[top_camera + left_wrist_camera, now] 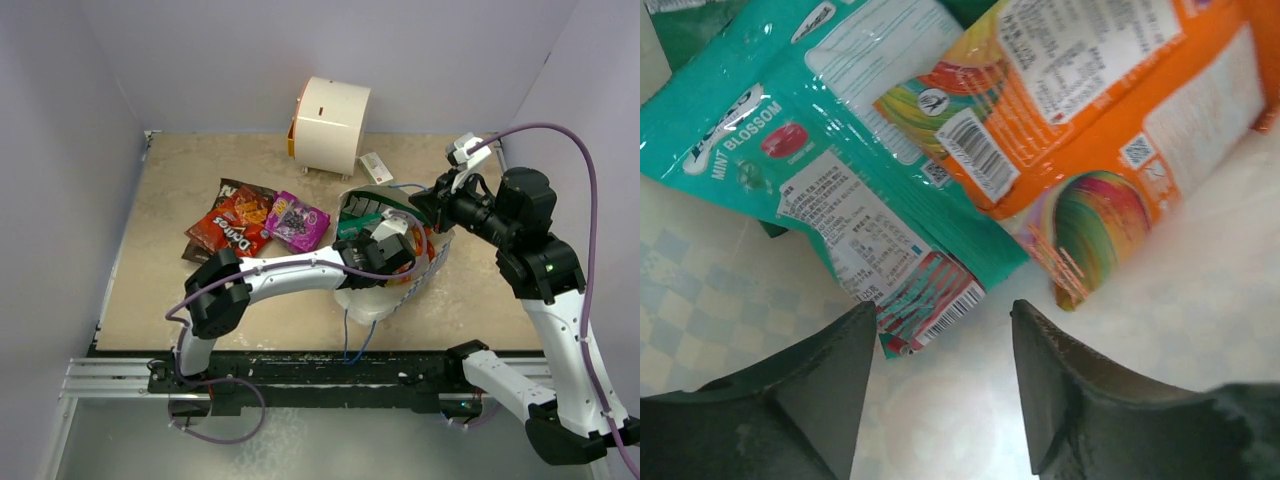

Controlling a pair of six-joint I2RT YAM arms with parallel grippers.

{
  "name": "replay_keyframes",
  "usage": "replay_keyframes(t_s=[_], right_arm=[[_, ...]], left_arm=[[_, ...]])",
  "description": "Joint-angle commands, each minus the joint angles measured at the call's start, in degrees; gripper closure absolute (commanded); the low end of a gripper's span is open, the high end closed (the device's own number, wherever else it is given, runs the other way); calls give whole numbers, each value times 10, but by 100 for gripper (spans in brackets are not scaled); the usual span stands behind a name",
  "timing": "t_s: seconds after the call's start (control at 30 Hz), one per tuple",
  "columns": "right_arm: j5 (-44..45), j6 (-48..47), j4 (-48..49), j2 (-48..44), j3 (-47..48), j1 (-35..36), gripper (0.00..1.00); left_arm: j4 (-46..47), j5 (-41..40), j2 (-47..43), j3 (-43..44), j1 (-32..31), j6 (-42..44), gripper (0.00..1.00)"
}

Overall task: Take the snacks out of the paper bag
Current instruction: Take out the snack from the paper bag.

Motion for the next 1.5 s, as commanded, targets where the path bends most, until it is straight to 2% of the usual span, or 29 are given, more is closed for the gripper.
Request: replay_keyframes(t_s=[0.0, 0.2, 0.3, 0.47, 0.63, 0.7, 0.8, 0.93, 1.1, 1.33, 1.47], right_arm=[[-22, 2, 16, -10, 12, 1, 100], [-28, 5, 22, -8, 16, 2, 100], [-28, 3, 19, -8, 17, 2, 100], [-27, 3, 17, -11, 15, 2, 100], [-30, 3, 21, -10, 15, 2, 100], [-30, 3, 22, -8, 18, 2, 100], [-30, 2, 22, -8, 19, 2, 100], [-30, 2, 25, -10, 13, 2, 100], [-26, 2, 27, -11, 13, 2, 100], [-17, 1, 31, -9, 14, 2, 100], [-16, 4, 42, -8, 12, 2, 100]], left_arm=[[-25, -25, 23, 36, 17, -56, 36], [-82, -65, 65, 81, 25, -110, 20], [-84, -73, 73, 77, 26, -125, 15], [-68, -47, 74, 52, 46, -151, 12], [-2, -1, 90, 45, 50, -103, 13], [2, 11, 100, 48, 53, -99, 17], [3, 18, 98, 51, 53, -82, 30], [7, 15, 81, 47, 53, -67, 56], [-3, 15, 49, 50, 51, -50, 83], [-25, 65, -23, 57, 51, -4, 100], [1, 167, -102, 20, 52, 20, 100]])
